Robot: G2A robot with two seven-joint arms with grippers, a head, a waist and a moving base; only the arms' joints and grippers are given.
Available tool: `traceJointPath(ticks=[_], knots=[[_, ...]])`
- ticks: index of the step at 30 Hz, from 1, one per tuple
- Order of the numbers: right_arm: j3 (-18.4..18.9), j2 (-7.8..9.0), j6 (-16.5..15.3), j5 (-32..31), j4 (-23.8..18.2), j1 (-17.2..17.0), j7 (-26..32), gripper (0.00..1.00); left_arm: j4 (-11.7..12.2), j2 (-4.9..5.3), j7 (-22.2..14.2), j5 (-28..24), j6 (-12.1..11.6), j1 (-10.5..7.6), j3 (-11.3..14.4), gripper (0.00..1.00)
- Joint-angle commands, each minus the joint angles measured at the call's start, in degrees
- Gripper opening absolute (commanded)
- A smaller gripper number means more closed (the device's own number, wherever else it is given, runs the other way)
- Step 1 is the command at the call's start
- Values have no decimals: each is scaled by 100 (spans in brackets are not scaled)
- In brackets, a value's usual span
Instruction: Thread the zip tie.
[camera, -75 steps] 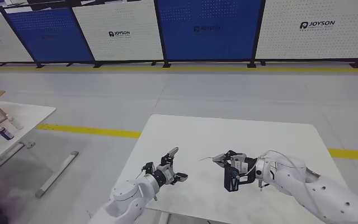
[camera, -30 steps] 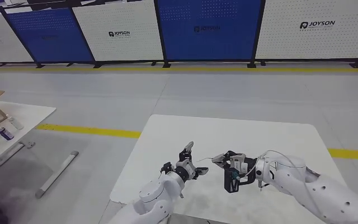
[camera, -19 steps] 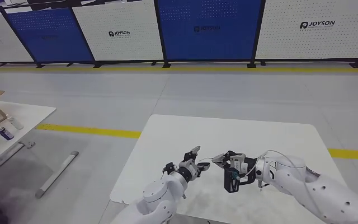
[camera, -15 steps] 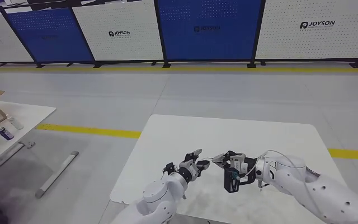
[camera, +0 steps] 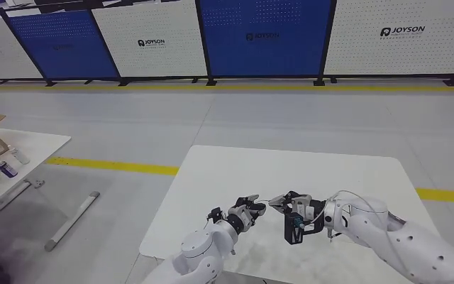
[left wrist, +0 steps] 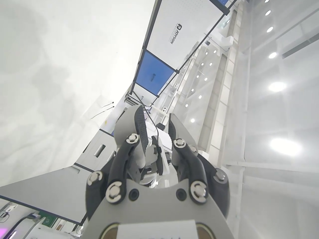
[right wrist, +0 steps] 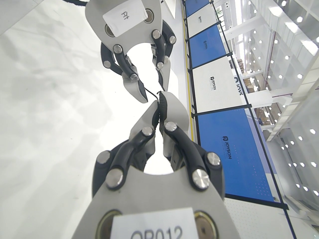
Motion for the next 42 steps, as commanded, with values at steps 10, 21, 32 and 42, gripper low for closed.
traceJointPath(ticks=[10,21,32,42], knots=[[0,0,0,0,0,0,0,0,79,-63,33,83,68,-36,35,0],[125,2,0,0,-62,-128,51,85,90,-97,-80,201,107,28,-6,0],[769,408,357,222,-41,-943,-489,100,231,-88,-310,1954,-627,230,168,0],[1038,579,151,414,-121,-1235,-517,100,440,-103,-386,2993,-1018,313,402,0]])
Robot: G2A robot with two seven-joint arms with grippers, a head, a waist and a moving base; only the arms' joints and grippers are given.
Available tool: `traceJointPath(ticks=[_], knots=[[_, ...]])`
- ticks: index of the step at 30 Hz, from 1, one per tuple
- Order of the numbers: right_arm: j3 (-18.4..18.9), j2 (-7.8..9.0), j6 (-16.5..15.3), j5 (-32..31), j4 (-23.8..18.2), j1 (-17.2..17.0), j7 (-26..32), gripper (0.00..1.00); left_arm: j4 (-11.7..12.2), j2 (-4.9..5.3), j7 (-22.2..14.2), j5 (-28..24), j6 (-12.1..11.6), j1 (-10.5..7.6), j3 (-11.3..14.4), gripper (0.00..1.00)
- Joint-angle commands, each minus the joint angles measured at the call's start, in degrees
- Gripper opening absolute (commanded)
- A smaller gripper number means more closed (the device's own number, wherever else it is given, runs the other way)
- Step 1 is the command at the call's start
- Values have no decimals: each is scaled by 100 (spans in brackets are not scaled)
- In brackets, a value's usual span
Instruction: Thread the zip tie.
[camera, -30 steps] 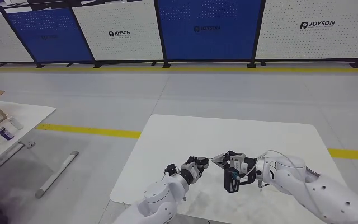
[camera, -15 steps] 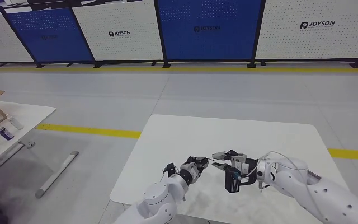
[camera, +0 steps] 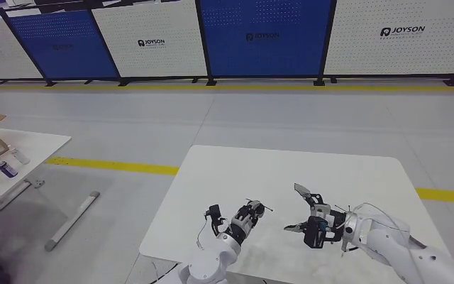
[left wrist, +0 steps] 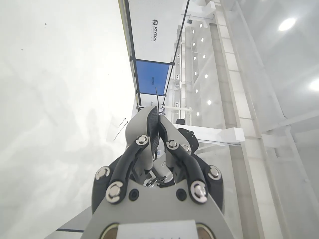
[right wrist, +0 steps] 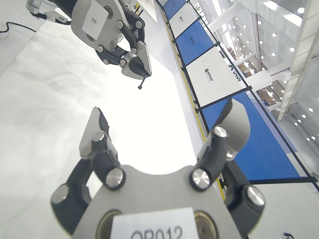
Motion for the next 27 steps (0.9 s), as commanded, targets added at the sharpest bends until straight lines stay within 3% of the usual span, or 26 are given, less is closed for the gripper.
traceJointPath(ticks=[1,10,14,16,19,27], knots=[[0,0,0,0,0,0,-1,100,-1,1,-1,-4,3,-1,-1,0],[0,0,0,0,0,0,-1,100,7,1,-8,21,0,-4,-3,0],[0,0,0,0,0,0,-1,100,87,23,-303,567,54,17,25,0],[0,0,0,0,0,0,-1,100,63,66,-487,1140,89,21,-7,0],[0,0,0,0,0,0,-1,100,-46,112,-563,1807,-224,151,-63,0],[0,0,0,0,0,0,-1,100,-46,112,-563,1807,-224,151,-63,0]])
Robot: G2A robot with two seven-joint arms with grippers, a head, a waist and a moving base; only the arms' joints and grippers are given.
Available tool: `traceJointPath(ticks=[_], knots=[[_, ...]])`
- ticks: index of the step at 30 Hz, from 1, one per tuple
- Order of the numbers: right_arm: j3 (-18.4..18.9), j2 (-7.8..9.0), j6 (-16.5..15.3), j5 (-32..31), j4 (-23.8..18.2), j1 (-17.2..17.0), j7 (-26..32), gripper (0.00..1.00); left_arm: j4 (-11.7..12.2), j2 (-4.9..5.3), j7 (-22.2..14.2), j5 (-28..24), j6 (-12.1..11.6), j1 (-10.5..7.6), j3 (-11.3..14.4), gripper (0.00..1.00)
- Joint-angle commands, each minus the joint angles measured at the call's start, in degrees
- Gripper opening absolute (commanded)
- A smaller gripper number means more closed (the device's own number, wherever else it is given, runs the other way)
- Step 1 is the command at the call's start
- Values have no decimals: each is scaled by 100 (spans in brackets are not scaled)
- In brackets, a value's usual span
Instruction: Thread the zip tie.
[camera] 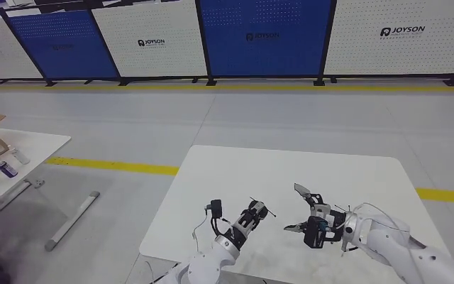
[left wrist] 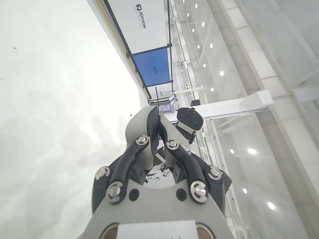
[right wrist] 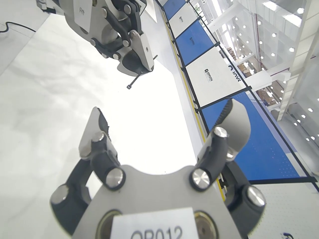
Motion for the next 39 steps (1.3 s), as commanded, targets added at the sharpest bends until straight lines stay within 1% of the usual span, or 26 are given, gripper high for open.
traceJointPath(ticks=[1,3,5,7,9,11,13,14,16,24,25,28,31,32,35,37,39], knots=[[0,0,0,0,0,0,0,100,0,0,0,2,-1,0,0,0],[0,0,0,0,0,0,0,100,0,0,0,2,-1,0,0,0],[0,0,0,0,0,0,0,100,28,-11,33,-24,-5,-25,-36,0],[0,0,0,0,0,0,0,100,-5,-21,104,-96,0,-37,-108,0],[0,0,0,0,0,0,0,100,-112,-30,192,-117,-28,-21,-175,0],[0,0,0,0,0,0,0,100,-290,-39,275,-154,-94,14,-245,0],[0,0,0,0,0,0,0,100,-515,-47,361,-197,-279,65,-317,0],[0,0,0,0,0,0,0,100,-622,-44,371,-151,-344,123,-356,0],[0,0,0,0,0,0,0,100,-803,-37,376,-77,-373,215,-414,0],[0,0,0,0,0,0,0,100,-803,-37,376,-77,-373,215,-414,0],[27,-1,15,80,23,-33,-22,100,-803,-37,376,-77,-373,215,-414,0],[269,41,-151,745,350,-193,-445,100,-803,-37,376,-77,-373,215,-414,0],[400,122,-151,1149,529,-350,-680,100,-803,-37,376,-77,-373,215,-414,0],[442,170,-151,1371,571,-454,-886,100,-803,-37,376,-77,-373,215,-414,0],[443,312,-151,1827,645,-606,-1355,100,-803,-37,376,-77,-373,215,-414,0],[376,383,-151,2044,658,-640,-1401,100,-803,-37,376,-77,-373,215,-414,0],[360,392,-151,2071,646,-638,-1384,100,-803,-37,376,-77,-373,215,-414,0]])
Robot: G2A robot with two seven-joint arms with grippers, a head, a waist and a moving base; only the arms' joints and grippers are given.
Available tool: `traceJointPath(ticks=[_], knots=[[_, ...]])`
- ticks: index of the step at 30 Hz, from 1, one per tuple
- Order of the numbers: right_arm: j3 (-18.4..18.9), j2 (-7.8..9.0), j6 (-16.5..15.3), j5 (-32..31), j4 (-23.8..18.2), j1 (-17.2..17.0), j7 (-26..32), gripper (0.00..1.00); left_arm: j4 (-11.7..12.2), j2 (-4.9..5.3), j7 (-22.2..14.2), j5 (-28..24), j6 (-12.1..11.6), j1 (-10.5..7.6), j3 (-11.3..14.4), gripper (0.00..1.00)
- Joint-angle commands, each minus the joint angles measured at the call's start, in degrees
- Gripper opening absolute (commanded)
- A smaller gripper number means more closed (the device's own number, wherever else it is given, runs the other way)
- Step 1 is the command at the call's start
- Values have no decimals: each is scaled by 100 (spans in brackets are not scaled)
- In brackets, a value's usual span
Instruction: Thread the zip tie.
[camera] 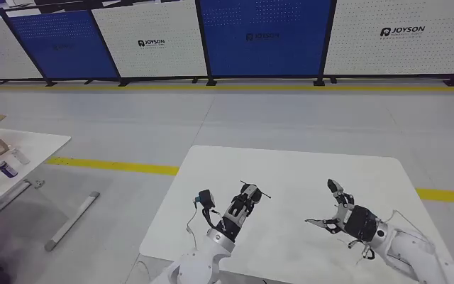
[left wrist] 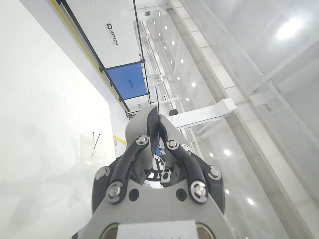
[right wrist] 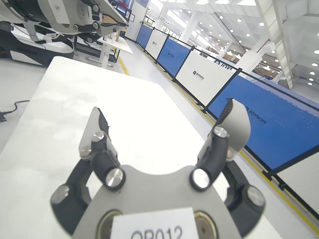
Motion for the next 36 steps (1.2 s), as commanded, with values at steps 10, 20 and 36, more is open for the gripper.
traceJointPath(ticks=[10,20,36], knots=[[0,-2,0,-6,-3,4,17,100,332,-23,29,473,246,-88,33,0],[0,-2,0,-6,-3,4,17,100,1288,-124,141,1430,704,-375,381,0],[0,-2,0,-6,-3,4,17,100,1485,-158,191,1540,690,-432,451,0]])
